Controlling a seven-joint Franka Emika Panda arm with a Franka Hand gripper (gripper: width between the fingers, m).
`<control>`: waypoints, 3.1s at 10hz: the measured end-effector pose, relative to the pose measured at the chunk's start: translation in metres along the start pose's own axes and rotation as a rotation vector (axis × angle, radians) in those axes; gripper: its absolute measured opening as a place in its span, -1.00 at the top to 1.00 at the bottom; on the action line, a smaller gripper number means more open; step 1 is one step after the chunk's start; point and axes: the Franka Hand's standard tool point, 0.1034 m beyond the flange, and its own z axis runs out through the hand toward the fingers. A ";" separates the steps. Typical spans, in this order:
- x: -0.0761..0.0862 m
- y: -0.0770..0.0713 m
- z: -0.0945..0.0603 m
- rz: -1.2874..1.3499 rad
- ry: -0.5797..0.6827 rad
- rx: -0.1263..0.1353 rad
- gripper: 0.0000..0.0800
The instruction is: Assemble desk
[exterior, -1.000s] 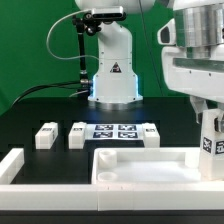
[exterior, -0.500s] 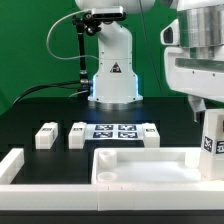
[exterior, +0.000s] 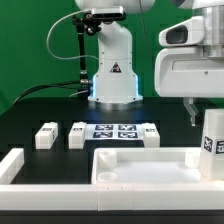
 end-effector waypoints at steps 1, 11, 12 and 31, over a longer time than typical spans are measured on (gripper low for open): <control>0.001 0.002 0.000 -0.160 0.003 -0.007 -0.62; 0.006 0.008 0.001 -0.345 0.017 -0.023 0.28; 0.006 0.008 0.001 -0.304 0.017 -0.022 0.28; 0.005 0.008 0.001 -0.232 -0.004 -0.011 -0.62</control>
Offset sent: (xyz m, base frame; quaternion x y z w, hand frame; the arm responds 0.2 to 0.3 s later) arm -0.0040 -0.0074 0.0028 0.0050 0.0126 -0.3928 0.9195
